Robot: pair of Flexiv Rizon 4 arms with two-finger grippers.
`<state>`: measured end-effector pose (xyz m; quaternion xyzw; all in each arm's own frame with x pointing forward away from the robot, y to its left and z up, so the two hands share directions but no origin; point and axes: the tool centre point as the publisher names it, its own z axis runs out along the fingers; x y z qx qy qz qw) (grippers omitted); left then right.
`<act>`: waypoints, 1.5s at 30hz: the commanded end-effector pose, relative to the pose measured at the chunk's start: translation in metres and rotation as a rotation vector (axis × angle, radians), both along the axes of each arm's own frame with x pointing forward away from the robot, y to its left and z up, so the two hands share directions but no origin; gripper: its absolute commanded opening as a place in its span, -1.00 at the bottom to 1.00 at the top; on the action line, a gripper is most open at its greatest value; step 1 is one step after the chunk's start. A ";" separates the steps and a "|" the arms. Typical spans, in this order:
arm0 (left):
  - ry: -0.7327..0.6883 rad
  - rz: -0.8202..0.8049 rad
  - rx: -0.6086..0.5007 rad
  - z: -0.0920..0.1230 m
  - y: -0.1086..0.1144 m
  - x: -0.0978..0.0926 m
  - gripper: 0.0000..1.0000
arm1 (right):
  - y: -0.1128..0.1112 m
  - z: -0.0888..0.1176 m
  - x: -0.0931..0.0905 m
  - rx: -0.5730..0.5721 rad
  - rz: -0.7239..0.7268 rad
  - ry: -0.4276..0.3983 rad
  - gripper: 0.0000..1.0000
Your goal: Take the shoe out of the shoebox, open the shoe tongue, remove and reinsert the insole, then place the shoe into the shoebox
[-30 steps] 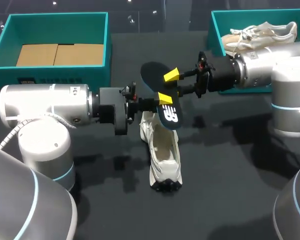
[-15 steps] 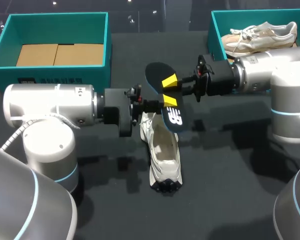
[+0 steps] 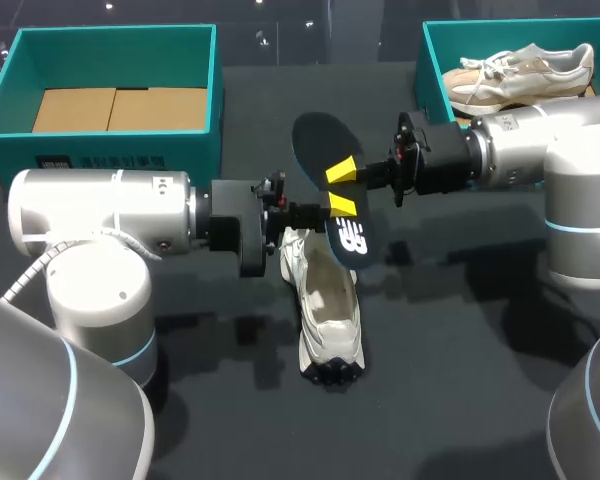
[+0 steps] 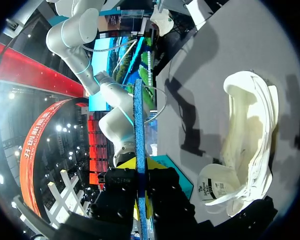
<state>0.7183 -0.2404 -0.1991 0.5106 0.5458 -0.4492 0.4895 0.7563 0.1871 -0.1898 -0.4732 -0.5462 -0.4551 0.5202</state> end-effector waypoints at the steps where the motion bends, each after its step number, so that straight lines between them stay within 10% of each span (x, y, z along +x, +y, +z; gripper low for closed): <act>1: 0.010 -0.002 -0.001 0.005 0.010 -0.006 1.00 | -0.002 -0.002 -0.002 0.004 -0.006 0.002 -1.00; 16: 0.070 0.089 -0.013 0.026 0.079 0.020 1.00 | -0.007 -0.010 -0.014 -0.014 -0.015 0.018 -1.00; 28: 0.070 0.089 -0.013 0.026 0.079 0.020 1.00 | -0.006 -0.011 -0.015 -0.014 -0.015 0.020 -1.00; 45: 0.063 0.132 0.325 0.047 0.108 0.064 1.00 | -0.003 -0.026 -0.030 0.026 -0.068 -0.014 -1.00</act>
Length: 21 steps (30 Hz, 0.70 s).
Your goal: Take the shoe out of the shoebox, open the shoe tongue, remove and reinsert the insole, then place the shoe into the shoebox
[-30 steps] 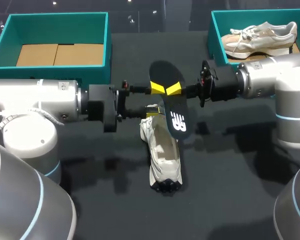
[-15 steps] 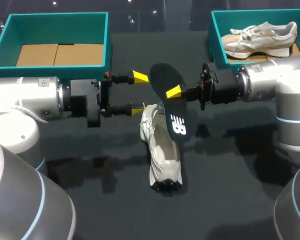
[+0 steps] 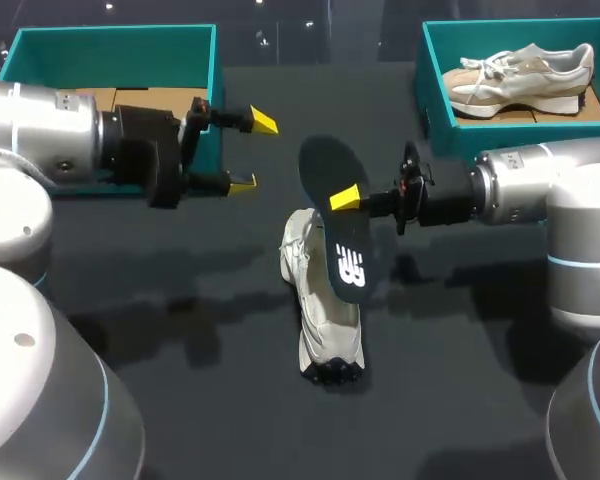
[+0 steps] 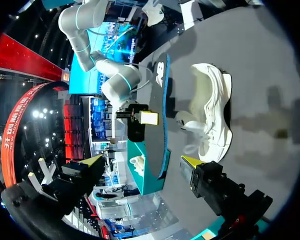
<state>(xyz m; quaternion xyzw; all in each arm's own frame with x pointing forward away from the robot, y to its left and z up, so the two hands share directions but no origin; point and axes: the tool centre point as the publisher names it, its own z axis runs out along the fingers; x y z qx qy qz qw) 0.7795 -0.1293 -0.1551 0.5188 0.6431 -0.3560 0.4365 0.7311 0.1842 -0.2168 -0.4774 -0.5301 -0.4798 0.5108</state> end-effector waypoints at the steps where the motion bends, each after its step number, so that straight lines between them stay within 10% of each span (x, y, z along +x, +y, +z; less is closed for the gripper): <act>1: 0.017 -0.002 0.071 0.003 -0.003 0.003 1.00 | 0.000 0.001 -0.004 -0.003 -0.014 -0.001 -1.00; 21: 0.051 -0.007 0.297 0.020 -0.021 0.018 1.00 | 0.000 0.001 -0.004 -0.003 -0.014 -0.001 -1.00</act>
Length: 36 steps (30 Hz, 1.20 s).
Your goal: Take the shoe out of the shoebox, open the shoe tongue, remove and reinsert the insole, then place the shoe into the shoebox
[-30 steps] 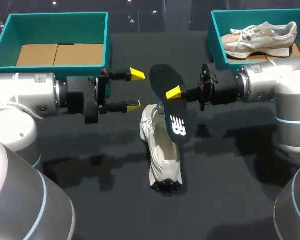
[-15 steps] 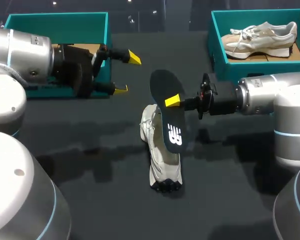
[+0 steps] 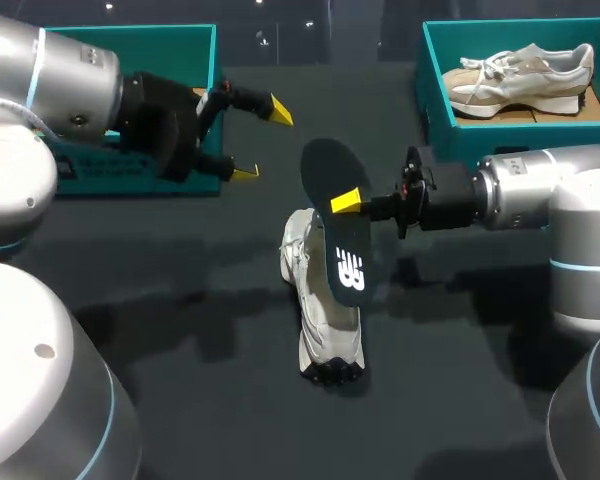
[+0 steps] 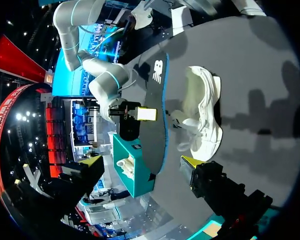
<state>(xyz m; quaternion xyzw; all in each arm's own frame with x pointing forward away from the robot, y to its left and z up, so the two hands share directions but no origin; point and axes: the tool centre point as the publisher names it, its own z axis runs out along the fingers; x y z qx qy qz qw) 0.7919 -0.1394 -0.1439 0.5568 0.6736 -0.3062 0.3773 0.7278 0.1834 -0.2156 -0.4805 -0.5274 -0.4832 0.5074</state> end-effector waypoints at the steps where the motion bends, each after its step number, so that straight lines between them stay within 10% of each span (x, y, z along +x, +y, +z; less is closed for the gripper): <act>1: 0.026 0.009 0.117 0.008 -0.011 0.006 1.00 | 0.001 0.000 -0.001 -0.003 -0.001 0.000 -1.00; 13: 0.026 0.009 0.117 0.008 -0.011 0.006 1.00 | 0.001 0.000 -0.001 -0.003 -0.001 0.000 -1.00; 36: 0.211 -0.194 0.700 0.038 -0.051 0.030 1.00 | 0.001 0.000 -0.001 -0.003 -0.001 0.000 -1.00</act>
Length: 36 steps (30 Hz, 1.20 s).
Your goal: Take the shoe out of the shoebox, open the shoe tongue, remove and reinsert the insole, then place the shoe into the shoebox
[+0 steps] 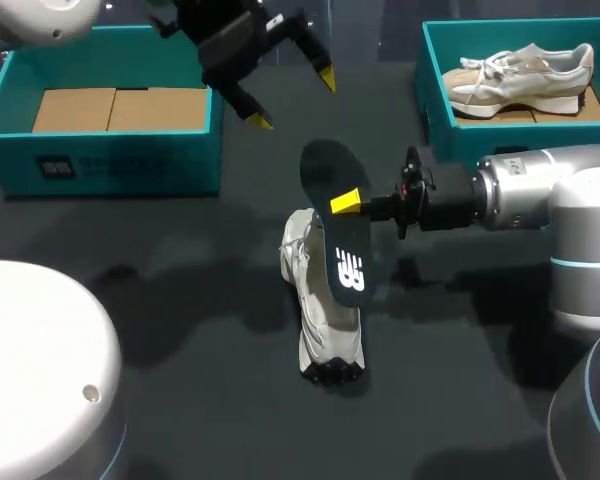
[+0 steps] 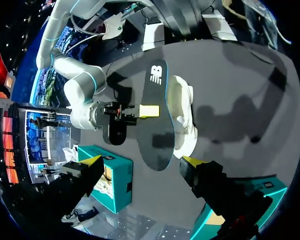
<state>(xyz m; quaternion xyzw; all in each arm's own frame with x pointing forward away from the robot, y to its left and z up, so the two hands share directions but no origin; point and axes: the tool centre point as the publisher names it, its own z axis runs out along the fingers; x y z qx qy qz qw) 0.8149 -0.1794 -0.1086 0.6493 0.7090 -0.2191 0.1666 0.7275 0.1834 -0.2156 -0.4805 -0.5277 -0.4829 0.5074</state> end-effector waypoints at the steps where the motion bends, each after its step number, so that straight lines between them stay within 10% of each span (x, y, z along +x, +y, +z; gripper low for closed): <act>1: 0.040 -0.063 0.260 0.002 -0.011 0.006 1.00 | 0.001 0.000 -0.001 -0.002 -0.002 0.000 -1.00; 36: 0.107 -0.156 0.488 -0.024 -0.040 -0.004 1.00 | 0.001 0.000 -0.001 -0.002 -0.002 0.000 -1.00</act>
